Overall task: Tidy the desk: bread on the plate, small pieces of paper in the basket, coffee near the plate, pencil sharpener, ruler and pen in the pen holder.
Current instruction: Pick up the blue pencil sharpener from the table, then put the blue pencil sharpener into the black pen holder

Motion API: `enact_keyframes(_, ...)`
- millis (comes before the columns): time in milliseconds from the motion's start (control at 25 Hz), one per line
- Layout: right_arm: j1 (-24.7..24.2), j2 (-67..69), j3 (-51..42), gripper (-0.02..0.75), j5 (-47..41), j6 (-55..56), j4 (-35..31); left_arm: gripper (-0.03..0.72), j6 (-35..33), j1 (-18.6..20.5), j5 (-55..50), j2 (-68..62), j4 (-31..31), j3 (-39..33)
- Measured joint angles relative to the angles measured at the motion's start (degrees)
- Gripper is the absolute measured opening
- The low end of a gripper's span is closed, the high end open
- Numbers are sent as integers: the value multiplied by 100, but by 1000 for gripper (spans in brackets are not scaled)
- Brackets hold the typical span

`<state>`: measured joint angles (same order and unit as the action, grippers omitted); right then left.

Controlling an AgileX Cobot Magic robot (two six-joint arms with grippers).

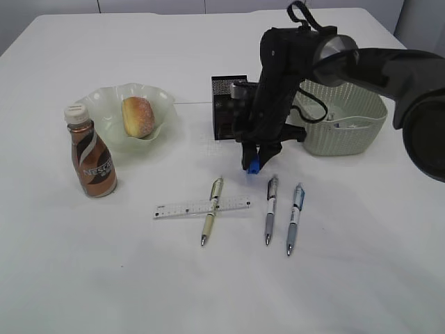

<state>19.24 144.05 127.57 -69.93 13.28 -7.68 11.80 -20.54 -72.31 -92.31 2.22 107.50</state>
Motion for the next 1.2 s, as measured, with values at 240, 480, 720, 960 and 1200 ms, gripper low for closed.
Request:
enact_keyframes(240, 0, 0, 698, 187, -26, -13, 121, 254, 0, 0, 0, 0, 93, 0)
enact_keyframes(480, 0, 0, 1396, 186, 320, -21, 591, 254, 0, 0, 0, 0, 373, 0)
enact_keyframes(720, 0, 0, 1970, 186, 785, -21, 768, 254, -3, 0, 0, 0, 512, 0)
enact_keyframes(960, 0, 0, 2025, 186, 1227, -21, 952, 254, -3, 0, 0, 0, 523, 0)
enact_keyframes(1200, 0, 108, 2037, 186, 1825, -21, 1015, 254, -3, 0, 0, 0, 523, 0)
